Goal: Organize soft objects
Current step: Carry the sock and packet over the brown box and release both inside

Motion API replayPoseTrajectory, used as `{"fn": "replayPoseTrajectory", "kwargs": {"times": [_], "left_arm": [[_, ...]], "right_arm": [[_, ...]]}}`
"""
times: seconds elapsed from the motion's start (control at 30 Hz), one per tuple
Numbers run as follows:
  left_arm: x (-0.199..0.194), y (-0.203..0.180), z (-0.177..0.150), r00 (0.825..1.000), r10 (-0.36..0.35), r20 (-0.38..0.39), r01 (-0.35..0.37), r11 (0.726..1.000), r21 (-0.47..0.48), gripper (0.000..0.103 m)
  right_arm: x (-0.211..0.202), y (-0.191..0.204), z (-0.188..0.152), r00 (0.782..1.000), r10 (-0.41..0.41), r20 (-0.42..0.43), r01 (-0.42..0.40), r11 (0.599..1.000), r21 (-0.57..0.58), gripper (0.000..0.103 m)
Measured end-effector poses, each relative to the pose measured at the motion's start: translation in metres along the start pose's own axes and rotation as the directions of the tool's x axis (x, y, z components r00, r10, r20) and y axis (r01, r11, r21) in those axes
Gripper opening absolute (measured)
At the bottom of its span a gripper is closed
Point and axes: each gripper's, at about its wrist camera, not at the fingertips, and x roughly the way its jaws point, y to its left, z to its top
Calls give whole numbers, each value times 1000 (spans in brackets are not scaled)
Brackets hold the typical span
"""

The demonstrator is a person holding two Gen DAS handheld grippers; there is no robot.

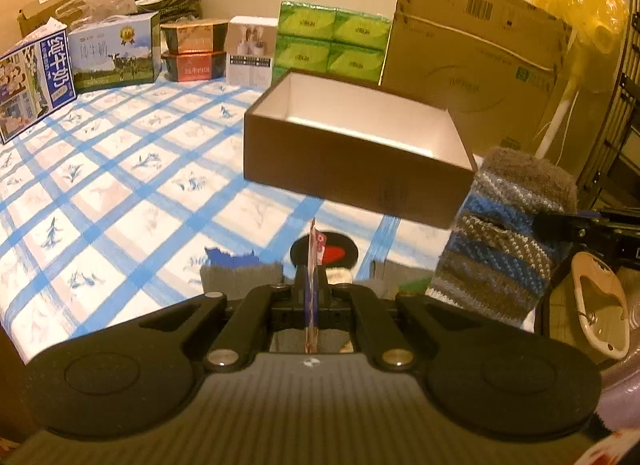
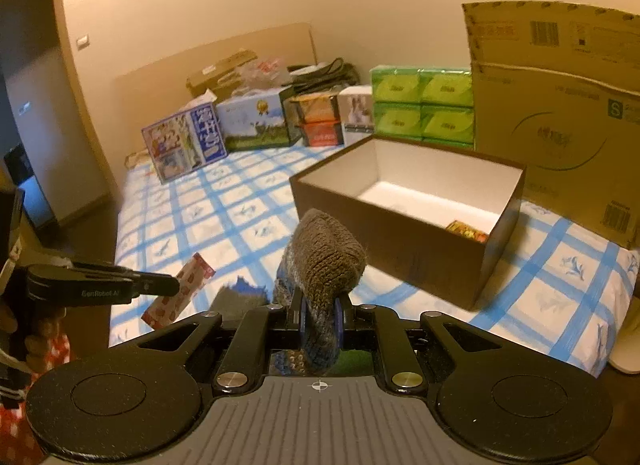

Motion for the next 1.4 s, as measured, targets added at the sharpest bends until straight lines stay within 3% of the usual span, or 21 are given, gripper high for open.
{"fn": "replayPoseTrajectory", "kwargs": {"times": [0.5,0.83,1.1,1.4], "left_arm": [[16,-12,66,997,-21,72,17,998,54,2],[49,-29,122,994,-53,99,44,995,90,2],[93,-44,174,993,-88,82,81,993,86,2],[163,-59,210,996,-95,1,94,993,68,2]], "right_arm": [[4,-30,46,997,-48,56,47,999,19,13],[19,-53,81,990,-93,107,92,996,12,14],[42,-92,125,974,-166,157,161,986,41,14],[102,-128,149,976,-202,76,198,979,57,14]]}}
